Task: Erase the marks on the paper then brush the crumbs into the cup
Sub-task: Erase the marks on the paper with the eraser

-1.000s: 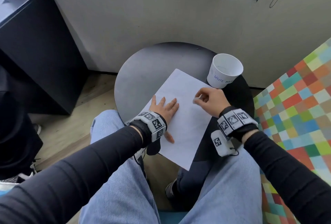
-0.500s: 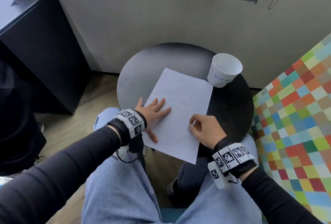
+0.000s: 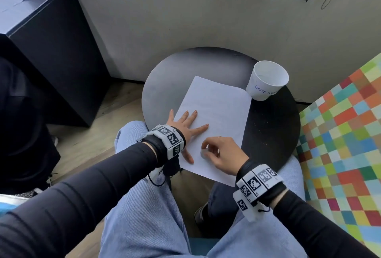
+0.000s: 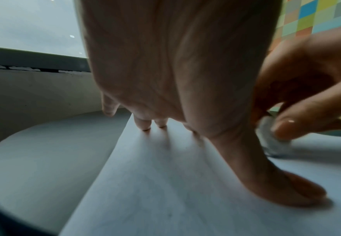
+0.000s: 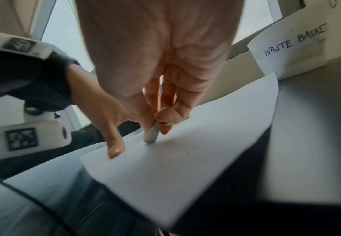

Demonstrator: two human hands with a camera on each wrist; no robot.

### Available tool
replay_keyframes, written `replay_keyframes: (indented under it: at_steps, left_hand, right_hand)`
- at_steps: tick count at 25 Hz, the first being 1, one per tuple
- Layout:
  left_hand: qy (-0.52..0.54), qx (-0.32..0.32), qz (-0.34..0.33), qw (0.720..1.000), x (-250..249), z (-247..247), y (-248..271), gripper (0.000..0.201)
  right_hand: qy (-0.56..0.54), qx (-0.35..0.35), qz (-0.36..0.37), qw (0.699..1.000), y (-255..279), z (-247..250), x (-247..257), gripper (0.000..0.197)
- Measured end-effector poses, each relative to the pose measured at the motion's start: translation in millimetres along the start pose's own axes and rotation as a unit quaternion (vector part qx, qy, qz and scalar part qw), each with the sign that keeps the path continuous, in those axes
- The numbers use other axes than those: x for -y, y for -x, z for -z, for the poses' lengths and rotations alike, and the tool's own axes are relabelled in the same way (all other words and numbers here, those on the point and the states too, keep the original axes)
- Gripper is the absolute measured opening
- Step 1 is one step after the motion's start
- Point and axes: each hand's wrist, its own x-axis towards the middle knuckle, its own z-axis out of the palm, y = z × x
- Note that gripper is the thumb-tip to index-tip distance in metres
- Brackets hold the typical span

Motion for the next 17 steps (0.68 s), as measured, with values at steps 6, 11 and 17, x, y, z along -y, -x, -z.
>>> replay_keyframes:
  at_steps: [6,11,17]
  left_hand:
    - [-0.008,0.001,0.007,1.000,-2.3,2.4,-0.1,0.133]
    - [-0.006,0.000,0.012,1.000,-2.6,1.9,0.4,0.135]
    - [0.015,-0.008,0.027,0.999,-8.3,0.7,0.6,0.130]
  right_hand:
    - [0.008,-0.028,-0.014,0.999,-12.5,11.3,-2.8,0.007]
    - [-0.005,0.069,0.005,0.998,6.4,15.9,-6.5,0.005]
    - [-0.029,-0.072,-0.078,0.994,18.6,30.5,-30.9,0.003]
